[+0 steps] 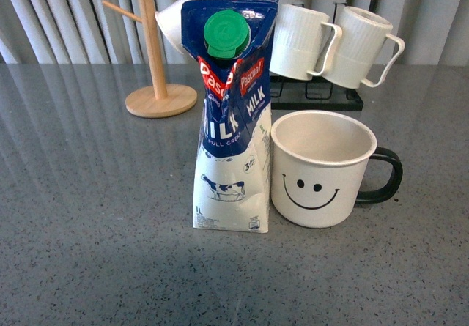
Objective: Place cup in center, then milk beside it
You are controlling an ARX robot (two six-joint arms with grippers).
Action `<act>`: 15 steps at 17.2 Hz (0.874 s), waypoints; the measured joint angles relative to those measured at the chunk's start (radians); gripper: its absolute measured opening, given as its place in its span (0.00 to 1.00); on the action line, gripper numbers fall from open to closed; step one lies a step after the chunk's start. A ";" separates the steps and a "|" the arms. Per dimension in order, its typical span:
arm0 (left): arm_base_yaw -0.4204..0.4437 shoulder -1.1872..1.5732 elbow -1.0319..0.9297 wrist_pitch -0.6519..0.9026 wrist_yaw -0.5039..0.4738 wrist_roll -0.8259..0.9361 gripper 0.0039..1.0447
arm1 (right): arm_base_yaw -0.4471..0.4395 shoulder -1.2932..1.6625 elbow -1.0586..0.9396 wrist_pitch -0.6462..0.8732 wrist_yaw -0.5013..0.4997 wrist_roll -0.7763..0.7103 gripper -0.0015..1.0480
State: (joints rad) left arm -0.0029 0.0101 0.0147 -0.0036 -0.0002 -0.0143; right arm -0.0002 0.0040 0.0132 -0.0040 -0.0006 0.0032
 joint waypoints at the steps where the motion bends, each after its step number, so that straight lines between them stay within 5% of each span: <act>1: 0.000 0.000 0.000 0.000 0.000 0.000 0.12 | 0.000 0.000 0.000 0.000 0.000 0.000 0.94; 10: 0.000 0.000 0.000 0.000 0.000 0.000 0.92 | 0.000 0.000 0.000 0.000 0.000 0.000 0.94; 15: 0.000 0.000 0.000 0.000 0.000 0.001 0.94 | 0.000 0.000 0.000 0.000 0.000 0.000 0.94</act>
State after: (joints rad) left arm -0.0029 0.0101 0.0147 -0.0036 -0.0002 -0.0132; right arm -0.0002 0.0040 0.0132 -0.0040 -0.0006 0.0032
